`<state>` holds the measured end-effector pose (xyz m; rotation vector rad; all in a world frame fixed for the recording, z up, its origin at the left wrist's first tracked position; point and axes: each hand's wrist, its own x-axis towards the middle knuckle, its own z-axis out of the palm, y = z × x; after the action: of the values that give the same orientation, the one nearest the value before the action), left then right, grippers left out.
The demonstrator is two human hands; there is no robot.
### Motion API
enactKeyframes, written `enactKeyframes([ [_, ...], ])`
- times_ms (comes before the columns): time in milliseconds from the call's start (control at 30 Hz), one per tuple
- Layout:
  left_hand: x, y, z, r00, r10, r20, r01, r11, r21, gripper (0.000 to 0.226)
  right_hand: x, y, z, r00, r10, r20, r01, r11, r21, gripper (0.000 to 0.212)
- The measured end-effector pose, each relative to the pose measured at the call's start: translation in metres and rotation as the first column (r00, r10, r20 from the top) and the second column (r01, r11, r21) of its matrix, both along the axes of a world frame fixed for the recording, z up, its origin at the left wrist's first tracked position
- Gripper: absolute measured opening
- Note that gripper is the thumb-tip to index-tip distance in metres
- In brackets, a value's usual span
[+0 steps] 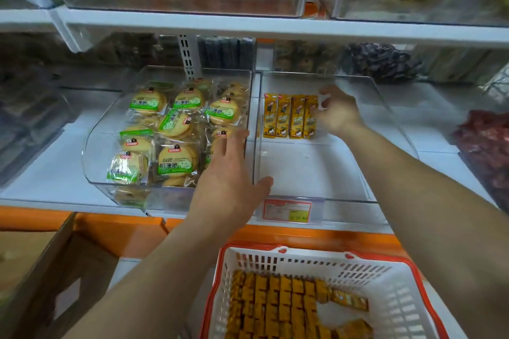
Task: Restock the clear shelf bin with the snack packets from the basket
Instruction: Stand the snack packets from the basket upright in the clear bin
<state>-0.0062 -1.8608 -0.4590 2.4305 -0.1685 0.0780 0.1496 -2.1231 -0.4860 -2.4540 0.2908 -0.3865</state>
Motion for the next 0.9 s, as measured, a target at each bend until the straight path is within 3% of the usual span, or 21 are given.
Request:
enactKeyframes([
  [167, -0.006, 0.006, 0.016, 0.998, -0.043, -0.054, 0.04, 0.997, -0.065, 0.077, -0.058, 0.009, 0.033, 0.995, 0.101, 0.012, -0.099, 0.99, -0.096, 0.035],
  [267, -0.021, 0.007, 0.032, 0.999, -0.042, 0.013, 0.042, 0.999, -0.015, 0.067, -0.121, 0.02, 0.059, 0.977, 0.21, 0.031, -0.209, 0.977, -0.042, 0.018],
  [367, -0.045, 0.004, 0.042, 0.987, -0.117, 0.11, 0.115, 0.993, 0.02, 0.054, -0.191, 0.025, 0.073, 0.948, 0.318, 0.006, -0.318, 0.948, 0.019, 0.017],
  [467, -0.077, -0.006, 0.032, 0.969, -0.246, 0.011, 0.247, 0.969, -0.014, 0.033, -0.251, 0.022, 0.062, 0.916, 0.4, -0.044, -0.397, 0.916, 0.065, 0.012],
  [600, -0.11, -0.032, -0.022, 0.899, -0.377, -0.221, 0.413, 0.898, 0.148, 0.027, -0.293, 0.01, -0.001, 0.865, 0.412, -0.287, -0.42, 0.907, 0.037, 0.02],
  [667, -0.117, -0.044, -0.058, 0.87, -0.384, -0.308, 0.467, 0.843, 0.269, 0.032, -0.301, 0.0, -0.049, 0.795, 0.382, -0.472, -0.442, 0.897, -0.019, 0.01],
  [733, -0.122, -0.05, -0.099, 0.847, -0.369, -0.383, 0.496, 0.807, 0.32, 0.039, -0.306, -0.01, -0.101, 0.707, 0.364, -0.606, -0.457, 0.889, 0.0, 0.014],
  [833, -0.126, -0.056, -0.159, 0.814, -0.325, -0.481, 0.512, 0.794, 0.329, 0.044, -0.312, -0.019, -0.169, 0.659, 0.338, -0.672, -0.407, 0.912, 0.06, 0.016],
  [900, -0.124, -0.06, -0.196, 0.796, -0.288, -0.533, 0.509, 0.795, 0.33, 0.048, -0.311, -0.021, -0.206, 0.674, 0.321, -0.666, -0.35, 0.932, 0.094, 0.025],
])
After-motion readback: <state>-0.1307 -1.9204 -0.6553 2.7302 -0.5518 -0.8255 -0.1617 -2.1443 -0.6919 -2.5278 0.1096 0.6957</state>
